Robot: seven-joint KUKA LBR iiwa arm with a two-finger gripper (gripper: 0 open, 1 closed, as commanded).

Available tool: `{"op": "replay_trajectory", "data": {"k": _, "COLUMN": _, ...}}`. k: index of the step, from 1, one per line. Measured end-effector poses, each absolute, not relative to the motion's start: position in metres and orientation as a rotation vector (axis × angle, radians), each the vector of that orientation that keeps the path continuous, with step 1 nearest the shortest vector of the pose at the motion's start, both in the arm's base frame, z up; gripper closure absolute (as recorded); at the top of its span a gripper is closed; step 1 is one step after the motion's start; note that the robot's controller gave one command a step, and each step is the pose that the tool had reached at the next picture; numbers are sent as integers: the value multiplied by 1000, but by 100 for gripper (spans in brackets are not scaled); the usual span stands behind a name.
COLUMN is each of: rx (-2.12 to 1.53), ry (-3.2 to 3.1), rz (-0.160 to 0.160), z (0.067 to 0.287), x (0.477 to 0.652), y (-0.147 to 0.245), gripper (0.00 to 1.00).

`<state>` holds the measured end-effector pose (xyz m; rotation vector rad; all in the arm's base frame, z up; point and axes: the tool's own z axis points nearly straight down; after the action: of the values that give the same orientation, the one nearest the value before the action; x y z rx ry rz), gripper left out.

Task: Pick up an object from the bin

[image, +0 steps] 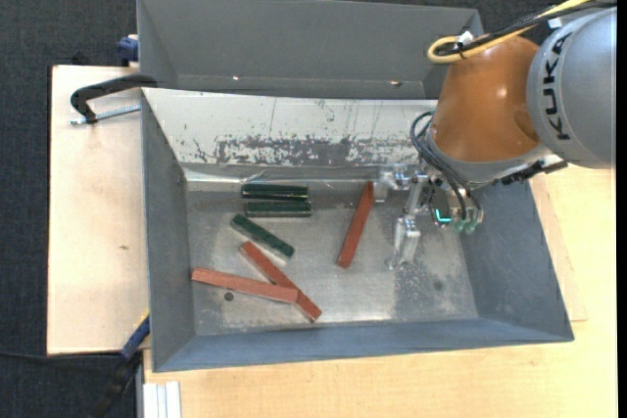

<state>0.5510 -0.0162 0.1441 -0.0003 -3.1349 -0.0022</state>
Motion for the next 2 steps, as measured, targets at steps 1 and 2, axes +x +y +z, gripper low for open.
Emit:
{"op": "replay_trajectory", "data": {"k": 1, "rx": 0, "ry": -3143, "rz": -2, "z": 149, "x": 553, "y": -16, "gripper": 0}}
{"op": "replay_trajectory", "data": {"k": 2, "rx": 472, "ry": -3112, "rz": -2, "z": 83, "x": 593, "y": 26, "gripper": 100}}
